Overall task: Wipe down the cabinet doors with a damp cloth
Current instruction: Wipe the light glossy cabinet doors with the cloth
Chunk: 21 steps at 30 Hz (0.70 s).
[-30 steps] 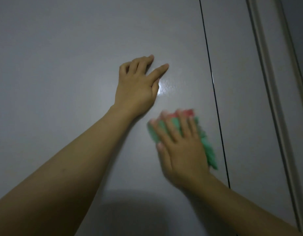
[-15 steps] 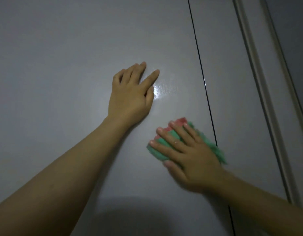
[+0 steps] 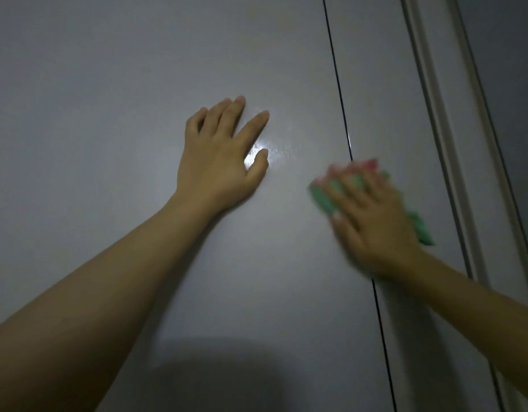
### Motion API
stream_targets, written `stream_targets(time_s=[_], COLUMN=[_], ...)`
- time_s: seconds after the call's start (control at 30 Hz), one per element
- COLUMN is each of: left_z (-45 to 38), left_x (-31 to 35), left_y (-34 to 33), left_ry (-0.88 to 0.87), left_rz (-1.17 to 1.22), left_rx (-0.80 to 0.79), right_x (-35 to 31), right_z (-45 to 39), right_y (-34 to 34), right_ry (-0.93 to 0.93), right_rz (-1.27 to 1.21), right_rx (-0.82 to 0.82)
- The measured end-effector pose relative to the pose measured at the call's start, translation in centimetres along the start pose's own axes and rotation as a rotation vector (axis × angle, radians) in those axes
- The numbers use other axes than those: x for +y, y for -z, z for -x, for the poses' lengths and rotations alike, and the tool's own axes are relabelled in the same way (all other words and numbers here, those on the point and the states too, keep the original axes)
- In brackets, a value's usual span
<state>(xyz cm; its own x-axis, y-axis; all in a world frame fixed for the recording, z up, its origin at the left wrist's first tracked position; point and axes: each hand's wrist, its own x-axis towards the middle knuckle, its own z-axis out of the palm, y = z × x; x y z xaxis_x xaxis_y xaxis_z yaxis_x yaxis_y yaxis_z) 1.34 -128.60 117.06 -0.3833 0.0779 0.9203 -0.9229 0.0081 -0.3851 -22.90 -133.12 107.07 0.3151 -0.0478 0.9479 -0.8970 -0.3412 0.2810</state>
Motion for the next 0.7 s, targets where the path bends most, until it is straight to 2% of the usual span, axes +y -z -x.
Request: stream_targets(time_s=[0.07, 0.1, 0.13, 0.2, 0.27, 0.3, 0.33, 0.37, 0.43, 0.5, 0.53, 0.57, 0.6, 0.7], left_z=[-0.1, 0.1, 0.0, 0.1, 0.2, 0.1, 0.1, 0.1, 0.1, -0.2, -0.2, 0.0, 0.0, 0.1], left_x=[0.0, 0.1, 0.1, 0.1, 0.0, -0.1, -0.1, -0.1, 0.1, 0.2, 0.2, 0.2, 0.2, 0.2], left_y=[0.1, 0.1, 0.1, -0.1, -0.2, -0.2, -0.1, -0.1, 0.0, 0.2, 0.3, 0.4, 0.3, 0.4], left_ry=[0.002, 0.004, 0.002, -0.005, -0.009, -0.012, -0.017, -0.013, -0.008, -0.009, -0.011, 0.0, 0.002, -0.008], left_rz=[0.007, 0.012, 0.011, 0.005, -0.008, -0.01, -0.006, -0.004, -0.005, -0.008, -0.004, -0.003, -0.008, -0.002], left_rx=[0.003, -0.004, 0.0, 0.008, 0.008, 0.003, -0.004, -0.01, -0.016, -0.019, -0.025, -0.032, -0.036, -0.068], right_x=[-0.7, -2.6, -4.9, -8.8, -8.6, -6.7, -4.5, -2.3, 1.4, 1.2, -0.5, -2.6, -4.6, -5.2], right_z=[-1.7, -1.6, -0.9, 2.8, 6.7, 7.2, 7.2, 6.7, 4.8, 3.5, 3.7, 4.8, 6.4, 11.5], right_y=[-0.1, -0.5, -0.8, -1.6, -1.5, -1.2, -1.2, -1.3, -0.9, -1.0, -1.3, -1.7, -2.1, -1.8], right_ry=[-0.451, -0.568, -0.545, -0.176, 0.229, 0.338, 0.341, 0.246, -0.13, -0.465, -0.567, -0.573, -0.479, 0.051], right_rz=[-0.09, -0.107, -0.096, -0.088, -0.059, -0.042, -0.014, 0.008, -0.032, -0.114, -0.112, -0.087, -0.077, -0.064], right_rx=[0.144, 0.179, 0.186, 0.097, -0.012, -0.038, -0.031, -0.005, 0.068, 0.161, 0.186, 0.18, 0.152, -0.013])
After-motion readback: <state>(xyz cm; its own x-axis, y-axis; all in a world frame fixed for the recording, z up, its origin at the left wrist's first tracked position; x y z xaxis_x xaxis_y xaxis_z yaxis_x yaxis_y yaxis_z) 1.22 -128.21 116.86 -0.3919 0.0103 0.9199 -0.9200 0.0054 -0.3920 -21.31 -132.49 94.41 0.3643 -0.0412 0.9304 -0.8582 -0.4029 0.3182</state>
